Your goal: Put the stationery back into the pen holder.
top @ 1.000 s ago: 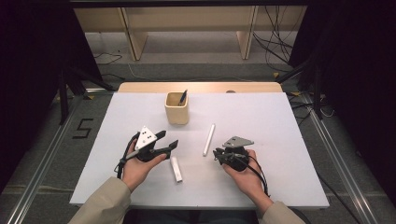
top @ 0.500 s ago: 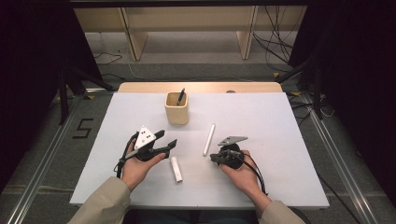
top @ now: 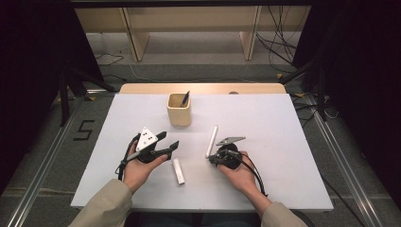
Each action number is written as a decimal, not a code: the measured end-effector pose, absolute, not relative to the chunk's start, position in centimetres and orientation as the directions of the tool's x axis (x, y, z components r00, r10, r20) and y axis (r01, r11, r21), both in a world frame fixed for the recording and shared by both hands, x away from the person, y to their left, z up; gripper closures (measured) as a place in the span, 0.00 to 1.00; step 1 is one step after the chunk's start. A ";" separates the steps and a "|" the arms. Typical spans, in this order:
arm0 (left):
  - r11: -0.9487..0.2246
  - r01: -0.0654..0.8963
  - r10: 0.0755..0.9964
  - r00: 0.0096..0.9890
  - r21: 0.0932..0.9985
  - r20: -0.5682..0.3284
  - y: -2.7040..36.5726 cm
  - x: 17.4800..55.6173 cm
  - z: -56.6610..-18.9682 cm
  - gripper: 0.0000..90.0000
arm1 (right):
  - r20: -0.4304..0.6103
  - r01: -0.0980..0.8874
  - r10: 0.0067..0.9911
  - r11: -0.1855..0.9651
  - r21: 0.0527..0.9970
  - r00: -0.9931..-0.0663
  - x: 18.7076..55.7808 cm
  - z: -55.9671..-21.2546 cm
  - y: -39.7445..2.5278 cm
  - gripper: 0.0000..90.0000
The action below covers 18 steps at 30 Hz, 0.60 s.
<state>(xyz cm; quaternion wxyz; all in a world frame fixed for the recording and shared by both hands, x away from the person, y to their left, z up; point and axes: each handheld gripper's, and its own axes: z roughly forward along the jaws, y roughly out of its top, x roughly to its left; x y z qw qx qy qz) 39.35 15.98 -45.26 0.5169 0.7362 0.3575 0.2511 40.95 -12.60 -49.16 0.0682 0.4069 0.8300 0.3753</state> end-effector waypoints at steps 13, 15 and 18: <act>-0.211 0.266 0.786 0.618 0.940 0.002 16.0 39.4 -45.3 0.41 | 0.183 0.611 0.724 0.387 0.691 -0.665 41.2 -49.3 -12.1 1.00; -0.212 0.266 0.786 0.619 0.940 0.002 16.0 39.4 -45.3 0.41 | 0.182 0.609 0.723 0.388 0.692 -0.667 41.2 -49.3 -12.0 1.00; -0.213 0.266 0.786 0.619 0.940 0.002 16.0 39.4 -45.3 0.41 | 0.180 0.608 0.722 0.390 0.692 -0.668 41.2 -49.3 -11.9 1.00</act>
